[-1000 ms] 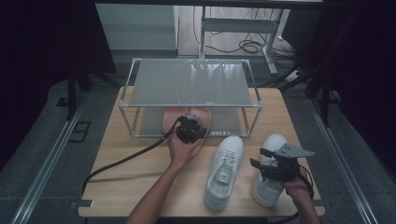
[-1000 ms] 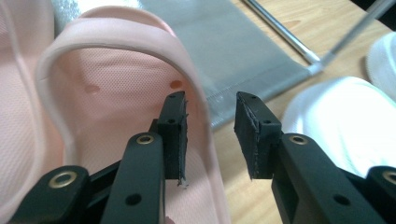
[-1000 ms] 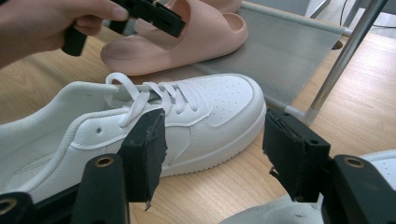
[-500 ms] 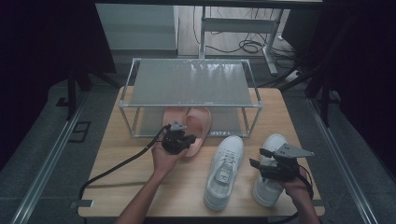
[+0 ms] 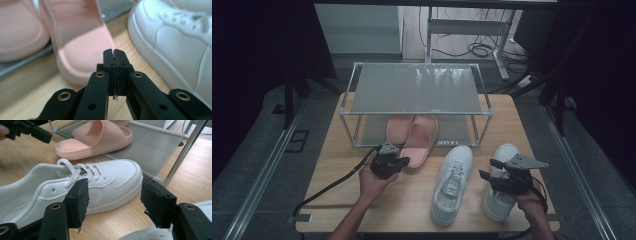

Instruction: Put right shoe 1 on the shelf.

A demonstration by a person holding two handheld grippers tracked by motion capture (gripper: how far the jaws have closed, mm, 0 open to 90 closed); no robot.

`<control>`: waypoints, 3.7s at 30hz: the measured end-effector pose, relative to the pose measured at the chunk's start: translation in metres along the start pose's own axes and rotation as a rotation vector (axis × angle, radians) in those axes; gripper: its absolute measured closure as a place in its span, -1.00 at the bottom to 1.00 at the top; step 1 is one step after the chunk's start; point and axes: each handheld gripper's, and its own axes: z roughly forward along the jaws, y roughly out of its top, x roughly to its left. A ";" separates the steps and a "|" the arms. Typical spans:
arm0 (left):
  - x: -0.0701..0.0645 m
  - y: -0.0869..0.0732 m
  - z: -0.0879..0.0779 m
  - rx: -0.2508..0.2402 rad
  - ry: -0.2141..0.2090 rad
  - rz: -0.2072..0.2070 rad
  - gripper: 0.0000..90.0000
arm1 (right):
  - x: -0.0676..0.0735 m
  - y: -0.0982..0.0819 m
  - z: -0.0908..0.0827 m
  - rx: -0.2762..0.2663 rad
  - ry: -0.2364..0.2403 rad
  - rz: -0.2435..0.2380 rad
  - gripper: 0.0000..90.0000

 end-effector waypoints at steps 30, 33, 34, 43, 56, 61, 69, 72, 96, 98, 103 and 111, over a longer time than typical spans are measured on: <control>-0.006 -0.006 0.016 0.124 0.002 0.121 1.00 | -0.001 0.000 -0.001 -0.007 -0.005 0.004 -0.12; -0.005 -0.006 0.018 0.133 0.003 0.124 1.00 | 0.000 0.001 -0.002 -0.006 -0.004 0.000 -0.12; -0.005 -0.006 0.018 0.137 0.002 0.123 1.00 | 0.000 0.001 -0.002 -0.007 -0.004 0.000 -0.12; -0.002 -0.005 0.025 0.142 -0.006 0.115 1.00 | 0.000 0.001 -0.002 -0.007 -0.005 0.001 -0.12; -0.006 0.014 0.048 0.167 -0.004 0.143 1.00 | 0.000 0.000 -0.001 -0.003 -0.004 0.000 -0.12; -0.004 0.023 0.057 0.172 0.004 0.135 1.00 | -0.002 0.000 -0.002 -0.008 -0.007 0.004 -0.12; 0.000 0.031 0.068 0.173 0.018 0.125 1.00 | -0.001 0.000 -0.001 -0.007 -0.006 0.002 -0.12; 0.005 0.033 0.070 0.175 0.034 0.125 1.00 | -0.001 0.000 0.000 0.001 -0.001 -0.002 -0.12; 0.022 0.050 0.091 0.174 0.059 0.089 1.00 | -0.002 -0.001 -0.001 0.000 -0.004 0.003 -0.12; 0.023 0.052 0.093 0.174 0.062 0.090 1.00 | -0.002 -0.001 -0.001 -0.002 -0.004 0.004 -0.12; 0.027 0.054 0.097 0.170 0.064 0.074 0.99 | -0.003 -0.001 -0.001 -0.002 -0.007 0.004 -0.12; 0.031 0.057 0.103 0.169 0.068 0.064 0.98 | -0.003 -0.001 0.000 -0.002 -0.007 0.006 -0.12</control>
